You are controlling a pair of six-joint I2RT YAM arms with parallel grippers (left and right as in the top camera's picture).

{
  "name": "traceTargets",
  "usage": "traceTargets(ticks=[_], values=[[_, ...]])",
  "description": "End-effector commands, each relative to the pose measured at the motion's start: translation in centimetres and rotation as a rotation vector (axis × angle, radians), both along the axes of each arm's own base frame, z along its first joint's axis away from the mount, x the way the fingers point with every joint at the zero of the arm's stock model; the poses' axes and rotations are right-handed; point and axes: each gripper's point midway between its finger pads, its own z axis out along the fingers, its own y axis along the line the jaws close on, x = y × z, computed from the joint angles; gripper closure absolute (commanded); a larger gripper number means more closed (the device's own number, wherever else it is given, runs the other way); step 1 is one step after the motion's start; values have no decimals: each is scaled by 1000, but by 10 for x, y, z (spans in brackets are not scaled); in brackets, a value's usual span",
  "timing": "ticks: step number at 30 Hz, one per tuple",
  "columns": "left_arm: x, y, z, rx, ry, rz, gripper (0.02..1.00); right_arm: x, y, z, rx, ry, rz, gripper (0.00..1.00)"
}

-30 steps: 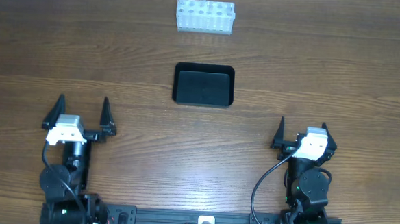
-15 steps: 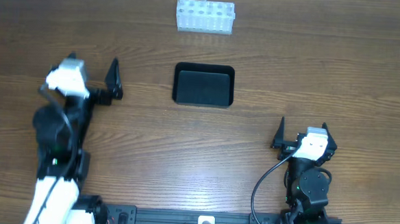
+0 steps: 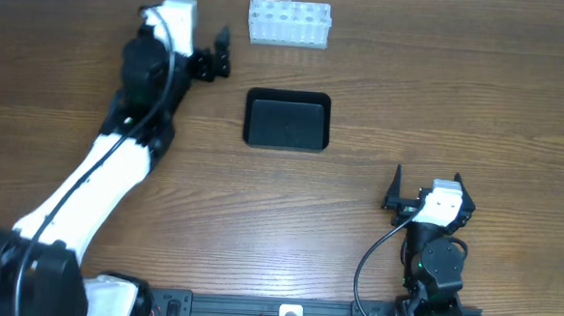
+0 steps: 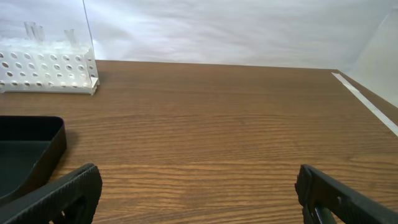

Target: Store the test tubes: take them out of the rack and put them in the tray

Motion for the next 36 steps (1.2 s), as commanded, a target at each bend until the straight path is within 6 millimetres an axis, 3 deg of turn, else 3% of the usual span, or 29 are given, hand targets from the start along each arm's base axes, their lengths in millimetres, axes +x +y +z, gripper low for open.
traceTargets(ticks=[1, 15, 27, 36], values=[[28, -8, 5, -47, 48, 111, 18, -1, -4, -1, 6, -4, -19, 9], [92, -52, -40, -25, 252, 146, 20, -1, -3, -1, 6, -4, -18, 9], [135, -69, -72, 11, 338, 187, 20, -1, -3, -1, 6, -4, -18, 7], [167, -69, -100, 26, 349, 221, 20, -1, -3, -1, 6, -4, -18, 9]])
